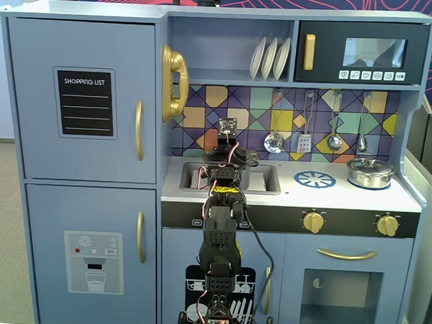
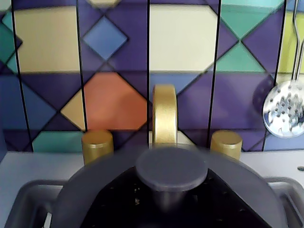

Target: Pick up the lid from the counter and put it on the gray recipient

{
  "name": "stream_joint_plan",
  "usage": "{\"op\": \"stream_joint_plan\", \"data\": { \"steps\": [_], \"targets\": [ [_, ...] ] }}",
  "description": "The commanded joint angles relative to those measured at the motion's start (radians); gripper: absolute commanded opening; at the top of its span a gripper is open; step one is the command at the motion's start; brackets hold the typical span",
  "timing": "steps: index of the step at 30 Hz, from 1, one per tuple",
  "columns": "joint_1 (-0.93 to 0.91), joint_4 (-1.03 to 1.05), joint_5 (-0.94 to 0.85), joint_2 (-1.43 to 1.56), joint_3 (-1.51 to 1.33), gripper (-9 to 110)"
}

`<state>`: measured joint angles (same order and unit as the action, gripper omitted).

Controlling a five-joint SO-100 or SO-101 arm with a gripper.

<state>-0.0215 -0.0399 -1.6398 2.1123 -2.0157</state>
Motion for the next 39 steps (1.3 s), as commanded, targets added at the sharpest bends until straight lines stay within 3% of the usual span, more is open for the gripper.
{"op": "stream_joint_plan", "data": {
  "steps": [1,6,11,13,18,26,30,35,39],
  "targets": [
    [0.014,-0.034,-0.006,0.028,0.003,0],
    [0.02,-0.028,-0.008,0.041,-0.009,0],
    [0.017,0.086,0.025,0.101,-0.005,17],
    [0.025,0.158,0.061,0.156,-0.012,19],
    [0.02,0.425,0.055,0.299,0.029,20],
    [0.04,1.002,0.172,0.497,0.13,8],
    [0.04,1.18,0.232,0.597,-0.037,0],
    [0.023,1.14,0.189,0.726,-0.426,0],
    [0.051,1.114,0.256,0.831,-0.663,0]
  ]
}}
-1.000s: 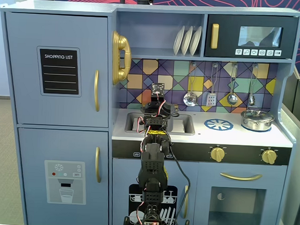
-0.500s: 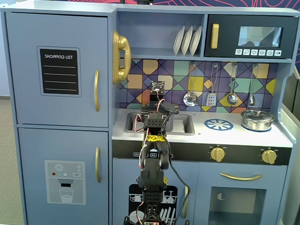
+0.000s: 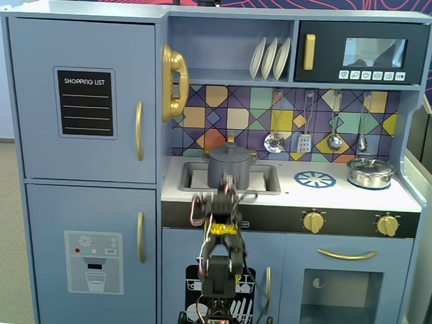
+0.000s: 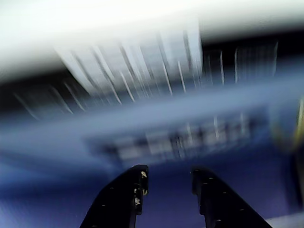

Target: Pick up the lid from the counter and put it on the gray recipient

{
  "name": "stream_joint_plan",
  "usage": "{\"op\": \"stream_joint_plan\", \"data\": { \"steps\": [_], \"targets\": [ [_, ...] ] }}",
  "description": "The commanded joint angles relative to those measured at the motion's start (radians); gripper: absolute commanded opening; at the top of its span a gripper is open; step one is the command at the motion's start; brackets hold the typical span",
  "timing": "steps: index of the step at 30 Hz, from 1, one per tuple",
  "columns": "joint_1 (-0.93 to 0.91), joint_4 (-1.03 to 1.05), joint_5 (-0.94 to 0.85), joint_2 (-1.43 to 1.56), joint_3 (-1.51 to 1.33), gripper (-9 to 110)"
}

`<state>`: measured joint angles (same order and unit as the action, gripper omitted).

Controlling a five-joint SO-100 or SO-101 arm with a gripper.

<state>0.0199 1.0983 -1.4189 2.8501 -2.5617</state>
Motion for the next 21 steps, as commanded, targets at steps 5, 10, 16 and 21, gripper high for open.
{"op": "stream_joint_plan", "data": {
  "steps": [5,10,16,21],
  "targets": [
    [-0.002,0.061,-0.06,0.192,-0.299,0],
    [-0.026,0.187,-0.206,0.327,-0.43,0],
    [-0.044,0.41,-0.235,0.328,-0.439,0],
    [-0.044,0.433,-0.101,0.328,-0.44,1]
  ]
}}
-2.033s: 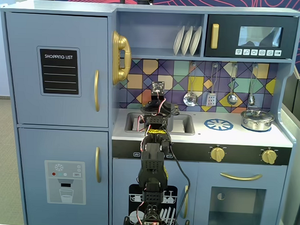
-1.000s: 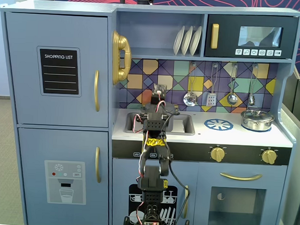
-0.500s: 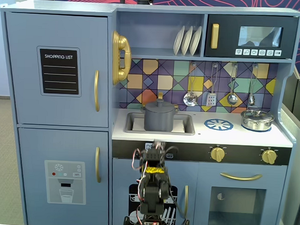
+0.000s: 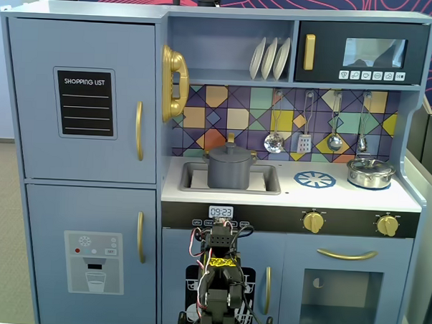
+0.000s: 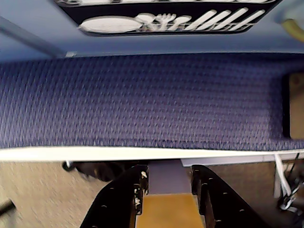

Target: Pick up the lid from the counter and put it on the gray recipient

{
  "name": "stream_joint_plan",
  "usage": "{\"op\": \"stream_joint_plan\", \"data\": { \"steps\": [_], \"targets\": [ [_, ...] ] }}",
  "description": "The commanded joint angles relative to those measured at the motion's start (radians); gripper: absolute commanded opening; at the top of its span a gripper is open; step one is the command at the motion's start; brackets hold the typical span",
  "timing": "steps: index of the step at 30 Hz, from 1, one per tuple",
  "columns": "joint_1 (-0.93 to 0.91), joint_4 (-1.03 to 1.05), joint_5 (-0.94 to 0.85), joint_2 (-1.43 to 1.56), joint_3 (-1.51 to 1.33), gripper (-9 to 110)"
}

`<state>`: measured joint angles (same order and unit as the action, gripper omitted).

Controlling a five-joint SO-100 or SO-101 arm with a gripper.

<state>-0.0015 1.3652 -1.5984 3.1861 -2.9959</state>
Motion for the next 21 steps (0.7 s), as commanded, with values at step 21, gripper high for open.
{"op": "stream_joint_plan", "data": {
  "steps": [21],
  "targets": [
    [-0.028,0.166,0.087,-0.008,-0.006,6]
  ]
}}
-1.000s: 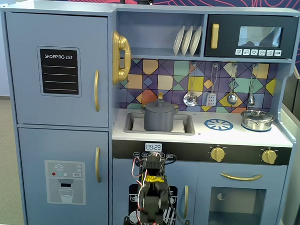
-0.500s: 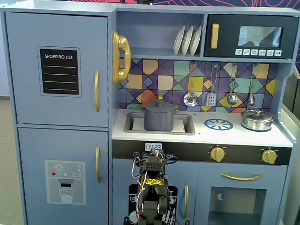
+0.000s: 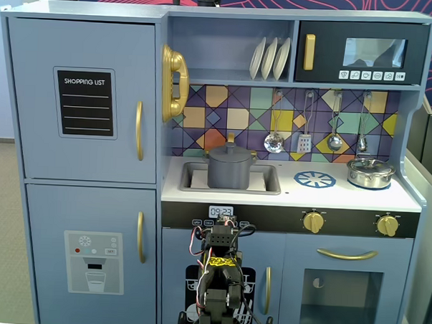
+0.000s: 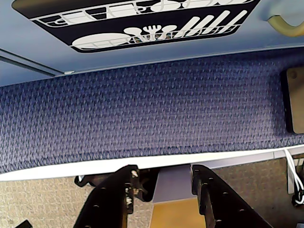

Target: Pick up the lid from the counter and put it on the gray recipient

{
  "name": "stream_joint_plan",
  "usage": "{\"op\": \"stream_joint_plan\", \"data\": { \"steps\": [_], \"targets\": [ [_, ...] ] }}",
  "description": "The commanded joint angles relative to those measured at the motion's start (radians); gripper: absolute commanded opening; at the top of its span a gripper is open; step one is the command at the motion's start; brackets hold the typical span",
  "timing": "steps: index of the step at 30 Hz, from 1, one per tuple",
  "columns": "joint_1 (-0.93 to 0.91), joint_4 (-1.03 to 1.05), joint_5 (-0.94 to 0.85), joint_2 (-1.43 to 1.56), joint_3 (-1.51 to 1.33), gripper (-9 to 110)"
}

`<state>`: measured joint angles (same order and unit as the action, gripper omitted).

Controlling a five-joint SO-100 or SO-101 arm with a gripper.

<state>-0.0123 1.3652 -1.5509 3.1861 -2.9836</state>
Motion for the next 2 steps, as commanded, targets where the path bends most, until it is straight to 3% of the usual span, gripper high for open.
{"op": "stream_joint_plan", "data": {
  "steps": [1,2],
  "targets": [
    [-0.017,0.166,0.04,-0.008,-0.018,6],
    [-0.017,0.166,0.04,-0.008,-0.018,7]
  ]
}}
